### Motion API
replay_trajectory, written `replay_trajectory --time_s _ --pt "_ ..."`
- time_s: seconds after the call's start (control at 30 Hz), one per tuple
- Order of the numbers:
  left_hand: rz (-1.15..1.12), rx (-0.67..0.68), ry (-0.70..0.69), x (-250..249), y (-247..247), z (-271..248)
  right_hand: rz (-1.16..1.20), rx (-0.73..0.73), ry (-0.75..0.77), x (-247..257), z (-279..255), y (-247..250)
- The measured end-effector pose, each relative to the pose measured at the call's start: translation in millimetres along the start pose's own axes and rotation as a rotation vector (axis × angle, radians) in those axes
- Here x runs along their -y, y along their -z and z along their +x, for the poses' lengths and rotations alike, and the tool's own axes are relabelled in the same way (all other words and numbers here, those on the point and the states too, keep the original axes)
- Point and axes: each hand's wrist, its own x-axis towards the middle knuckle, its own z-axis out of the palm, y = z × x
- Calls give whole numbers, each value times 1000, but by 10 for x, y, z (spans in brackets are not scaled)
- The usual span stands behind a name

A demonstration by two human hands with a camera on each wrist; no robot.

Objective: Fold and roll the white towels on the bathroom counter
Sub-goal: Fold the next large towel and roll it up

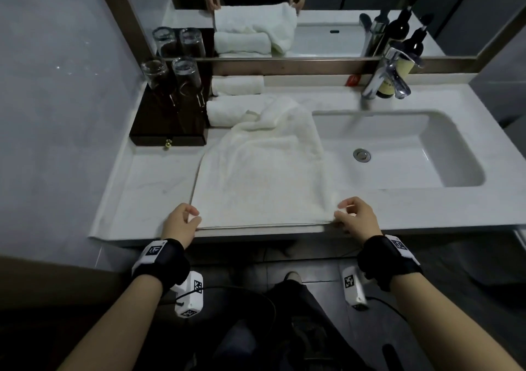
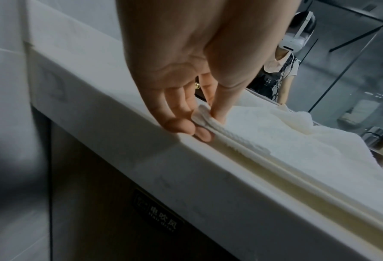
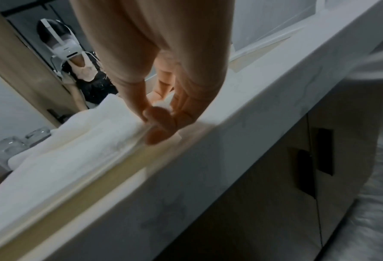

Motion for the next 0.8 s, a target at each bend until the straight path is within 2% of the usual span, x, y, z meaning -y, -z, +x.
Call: replay_trajectory --time_s 0.1,0.2,0.3,0.37,0.47,0.6,0.7,0.8 --pt "151 14 -38 -4 3 -9 -146 40 -21 -15 9 62" --pt "205 52 -34 -33 -7 -12 -122 124 -57 -42 23 120" --pt "186 52 -6 -75 1 8 -85 71 -71 -31 56 158" --pt "214 52 -22 -82 9 6 -118 14 -39 -18 62 133" --pt "291 100 -18 -89 47 2 -354 -24 59 -3 73 77" --pt "431 150 -2 -218 105 36 -581 44 87 85 109 41" --pt "504 134 -2 -389 139 109 -554 70 113 292 213 81" --pt "469 108 -38 -598 133 234 -471 96 204 606 381 85"
